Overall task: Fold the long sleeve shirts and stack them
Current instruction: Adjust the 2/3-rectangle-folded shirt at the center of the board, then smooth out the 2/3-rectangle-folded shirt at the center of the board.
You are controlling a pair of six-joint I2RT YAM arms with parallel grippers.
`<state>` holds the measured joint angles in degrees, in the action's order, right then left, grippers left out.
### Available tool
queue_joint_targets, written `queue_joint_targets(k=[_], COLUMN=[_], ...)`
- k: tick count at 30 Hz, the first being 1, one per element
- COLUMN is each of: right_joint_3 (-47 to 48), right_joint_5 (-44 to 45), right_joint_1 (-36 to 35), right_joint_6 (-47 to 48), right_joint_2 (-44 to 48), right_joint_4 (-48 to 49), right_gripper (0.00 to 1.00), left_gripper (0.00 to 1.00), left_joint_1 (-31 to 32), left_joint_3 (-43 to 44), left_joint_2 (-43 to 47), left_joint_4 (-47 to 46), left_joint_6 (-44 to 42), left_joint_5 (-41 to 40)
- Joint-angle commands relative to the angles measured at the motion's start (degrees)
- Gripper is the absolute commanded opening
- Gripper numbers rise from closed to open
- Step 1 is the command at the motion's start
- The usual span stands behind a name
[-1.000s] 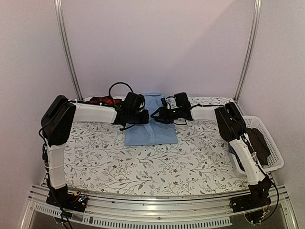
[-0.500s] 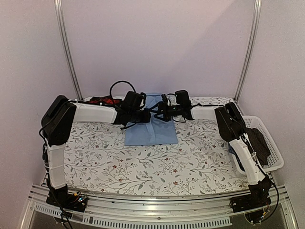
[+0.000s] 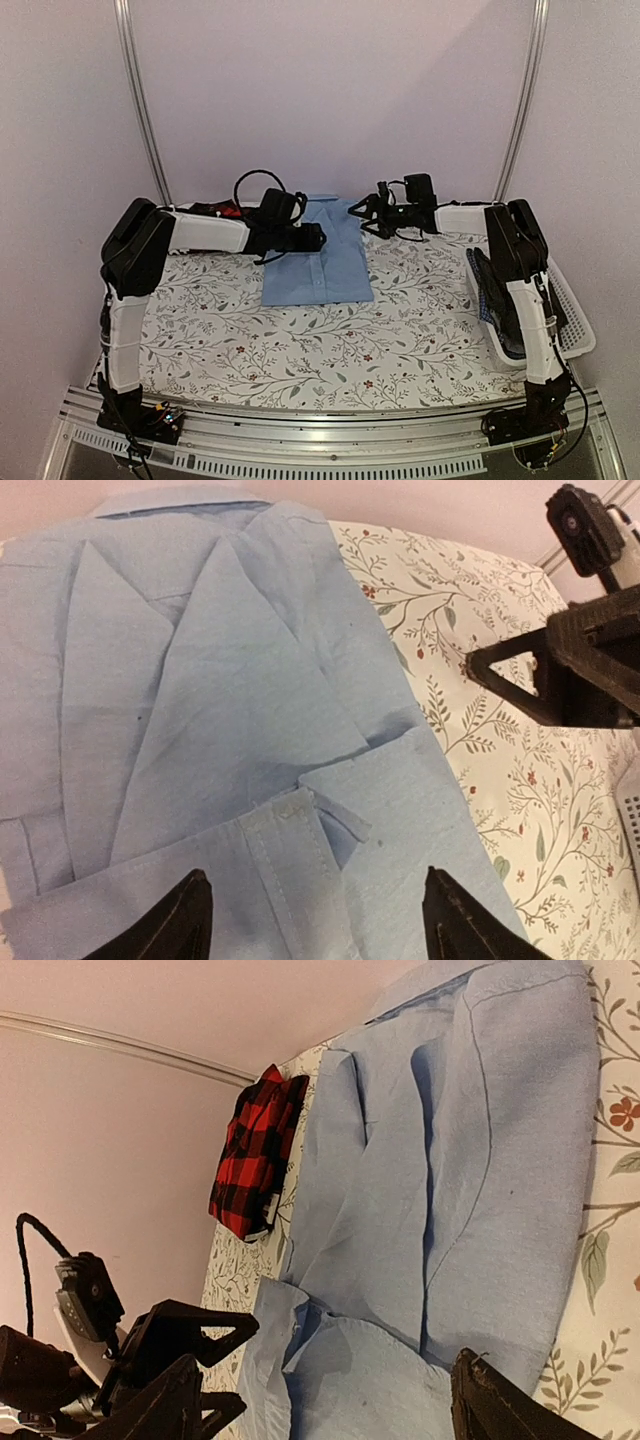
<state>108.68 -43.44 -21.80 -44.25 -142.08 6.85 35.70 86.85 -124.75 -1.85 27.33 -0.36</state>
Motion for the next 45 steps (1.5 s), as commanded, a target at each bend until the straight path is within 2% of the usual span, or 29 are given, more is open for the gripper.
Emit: queue_joint_targets(k=[1,6,10,17,23,26,33,45], right_joint_3=[-10.52,-25.14,-33.21,-41.07,-43.8,-44.42,-44.74,-45.28], right_joint_5=[5.57,9.94,12.91,15.6,17.11,17.73,20.05,22.33], right_joint_1=[-0.79,-1.23,-3.42,-5.97,-8.4,-9.01,-10.81,-12.36], right_joint_6=[9.25,15.18,18.63,20.34,21.28,21.18,21.27,20.09], right_joint_2=[10.75,21.37,27.39,32.19,32.51,31.67,30.49,29.02], right_joint_4=[-6.66,-9.68,-11.57,-11.65,-11.63,-11.57,-12.17,-13.17], right_gripper=[0.84,0.77,0.66,0.51,0.42,0.38,0.36,0.32], left_gripper=[0.76,0.81,0.77,0.66,0.61,0.59,0.54,0.36], left_joint_1=[-1.69,-3.51,-4.79,-5.63,-5.63,-5.59,-5.73,-5.57], left_joint_3=[1.54,-1.97,-12.32,-31.62,-43.36,-44.94,-43.75,-39.9], left_joint_2=[2.32,10.34,18.44,30.88,37.1,36.67,31.59,23.55], left_joint_4=[-0.38,4.18,6.04,5.48,0.71,-0.26,0.13,-0.44], left_joint_6=[-1.27,0.8,6.23,11.44,13.22,13.49,13.14,14.16], left_joint_5=[2.49,2.29,3.87,9.52,14.47,14.94,13.24,14.59])
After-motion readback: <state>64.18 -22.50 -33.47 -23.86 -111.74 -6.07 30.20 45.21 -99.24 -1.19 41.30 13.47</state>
